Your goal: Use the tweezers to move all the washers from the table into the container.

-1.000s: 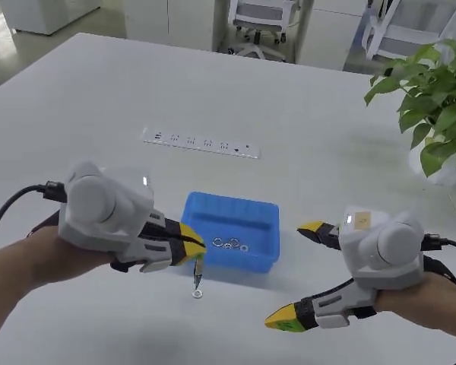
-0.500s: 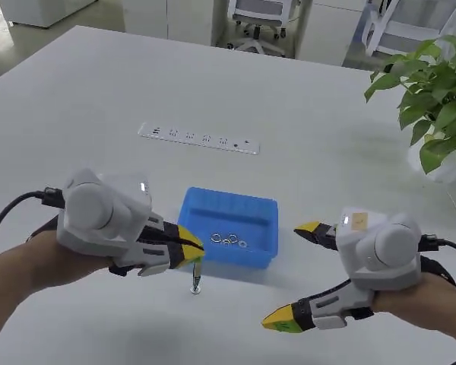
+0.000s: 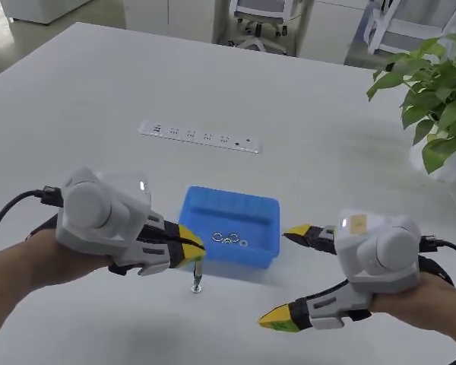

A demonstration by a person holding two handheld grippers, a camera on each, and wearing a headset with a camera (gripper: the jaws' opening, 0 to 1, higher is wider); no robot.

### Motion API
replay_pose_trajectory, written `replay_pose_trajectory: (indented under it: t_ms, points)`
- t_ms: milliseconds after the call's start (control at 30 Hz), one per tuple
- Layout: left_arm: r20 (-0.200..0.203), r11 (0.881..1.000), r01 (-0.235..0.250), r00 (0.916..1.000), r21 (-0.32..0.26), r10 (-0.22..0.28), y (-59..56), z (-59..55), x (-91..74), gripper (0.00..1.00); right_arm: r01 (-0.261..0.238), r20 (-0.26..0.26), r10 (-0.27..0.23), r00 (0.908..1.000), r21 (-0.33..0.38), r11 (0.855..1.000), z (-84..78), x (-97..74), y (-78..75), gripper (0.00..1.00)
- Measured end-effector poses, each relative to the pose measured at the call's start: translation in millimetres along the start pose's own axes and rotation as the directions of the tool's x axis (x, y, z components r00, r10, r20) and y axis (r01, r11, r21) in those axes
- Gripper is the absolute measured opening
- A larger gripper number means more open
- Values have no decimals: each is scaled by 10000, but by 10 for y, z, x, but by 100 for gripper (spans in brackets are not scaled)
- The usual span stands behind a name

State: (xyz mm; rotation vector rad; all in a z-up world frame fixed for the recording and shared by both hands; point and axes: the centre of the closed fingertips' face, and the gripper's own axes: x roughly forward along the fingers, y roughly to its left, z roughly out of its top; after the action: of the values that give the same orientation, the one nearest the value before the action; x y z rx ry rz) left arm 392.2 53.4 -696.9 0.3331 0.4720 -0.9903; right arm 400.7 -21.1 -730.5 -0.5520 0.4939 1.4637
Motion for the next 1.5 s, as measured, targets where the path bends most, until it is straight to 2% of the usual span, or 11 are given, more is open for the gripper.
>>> replay_pose_trajectory:
  t_ms: [333,600,667,867,967,1400,1500]
  points:
    - [100,9992,38,9999,-389,-34,-1,-7,-7,5,-693,250,709,9972,-618,9957,118,178,75,68]
    - [28,9991,17,10000,-432,-16,25,-45,-32,5,-1127,268,1169,9928,-1239,9859,209,313,94,52]
    - [22,9991,34,10000,-434,-33,26,-49,-34,5,-1381,201,1425,9896,-1459,9796,232,370,111,48]
    - [-9,9992,68,10000,-383,-68,25,-52,-28,5,-1725,87,1769,9842,-1792,9686,271,506,124,39]
    - [-32,9992,59,10000,-408,-61,22,-50,-27,5,-2030,3,2074,9783,-2021,9581,301,584,151,35]
    - [-124,9992,171,9998,-371,-176,32,-59,-14,5,-2584,-312,2590,9654,-2527,9324,329,820,170,24]
    - [-130,9991,248,9996,-340,-252,24,-55,-5,5,-2739,-428,2727,9611,-2724,9224,334,865,187,22]
